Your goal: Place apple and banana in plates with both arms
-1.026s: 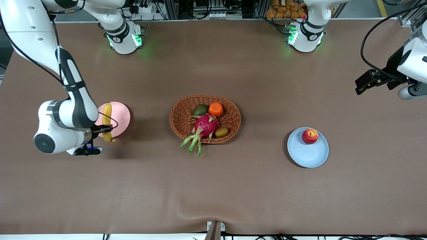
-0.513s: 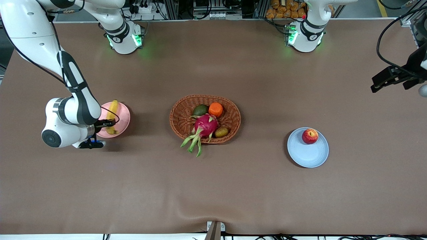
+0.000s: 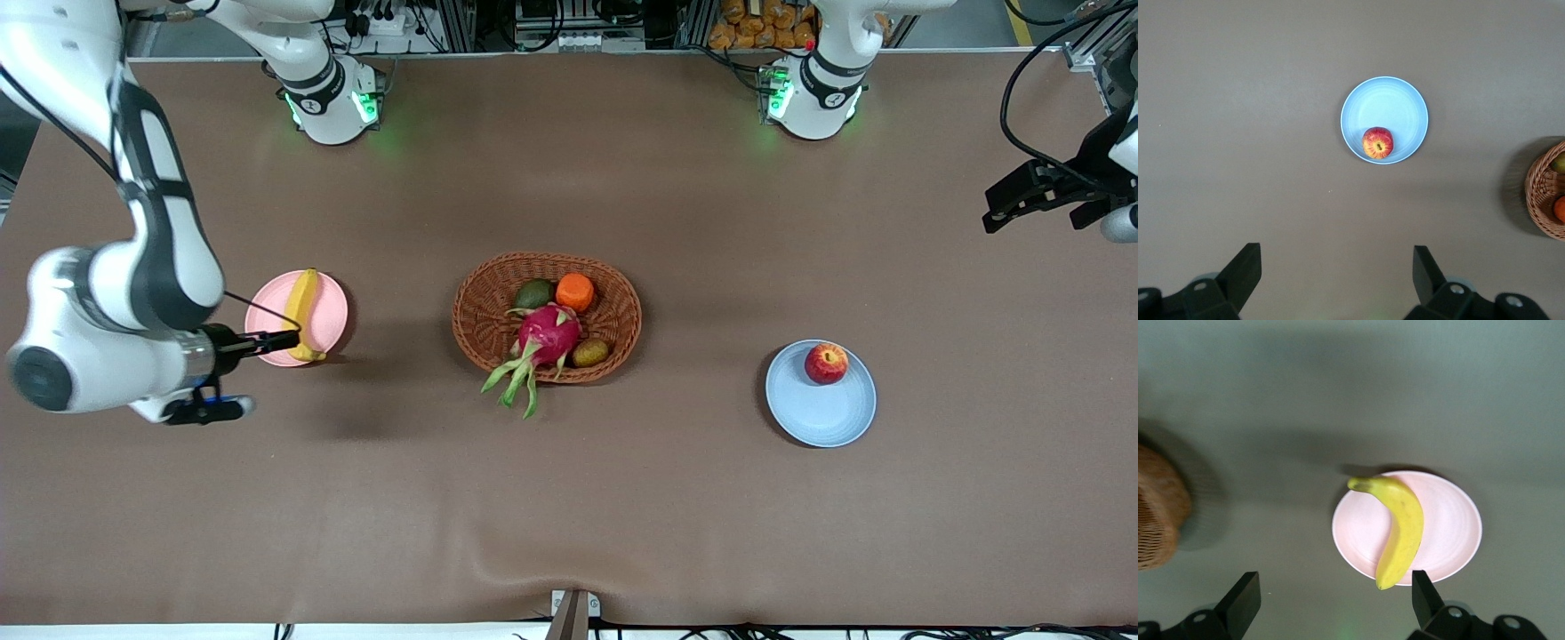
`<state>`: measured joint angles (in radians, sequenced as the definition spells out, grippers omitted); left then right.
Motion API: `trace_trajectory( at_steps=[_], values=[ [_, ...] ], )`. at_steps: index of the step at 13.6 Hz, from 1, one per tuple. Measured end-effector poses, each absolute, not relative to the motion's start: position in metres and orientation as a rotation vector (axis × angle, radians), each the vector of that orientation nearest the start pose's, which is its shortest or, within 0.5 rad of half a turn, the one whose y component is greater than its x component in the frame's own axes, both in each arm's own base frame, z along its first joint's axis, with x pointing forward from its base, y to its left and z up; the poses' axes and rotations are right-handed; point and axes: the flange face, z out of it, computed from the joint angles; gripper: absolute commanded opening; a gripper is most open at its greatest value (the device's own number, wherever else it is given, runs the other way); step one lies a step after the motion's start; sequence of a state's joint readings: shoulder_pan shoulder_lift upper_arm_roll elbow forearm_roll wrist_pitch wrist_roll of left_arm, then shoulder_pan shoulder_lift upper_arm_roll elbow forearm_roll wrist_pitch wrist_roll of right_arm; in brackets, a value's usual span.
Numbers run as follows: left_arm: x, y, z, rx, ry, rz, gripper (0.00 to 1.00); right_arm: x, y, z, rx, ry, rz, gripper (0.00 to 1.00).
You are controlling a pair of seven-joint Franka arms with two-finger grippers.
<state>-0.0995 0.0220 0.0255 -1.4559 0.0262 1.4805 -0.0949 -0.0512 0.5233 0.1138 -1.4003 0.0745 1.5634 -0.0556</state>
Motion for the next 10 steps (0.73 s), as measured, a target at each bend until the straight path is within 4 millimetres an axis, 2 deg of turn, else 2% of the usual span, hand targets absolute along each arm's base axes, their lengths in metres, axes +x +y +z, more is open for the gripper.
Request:
trace_trajectory(
  at_steps=[3,6,8,10],
  values=[
    [0.551,-0.039,0.657,-3.115,-0.033,-0.003,1.0,0.675,0.033,0.459,-2.978,-0.161,0.411,1.0],
    [0.55,-0.039,0.656,-3.114,-0.033,0.01,1.0,0.671,0.034,0.521,-2.987,-0.193,0.323,1.0],
    [0.549,-0.04,0.654,-3.113,-0.03,0.031,1.0,0.651,0.033,0.583,-3.004,-0.21,0.212,1.0],
    [0.547,-0.042,0.654,-3.112,-0.023,0.043,1.0,0.612,0.022,0.645,-3.019,-0.199,0.179,1.0]
  ],
)
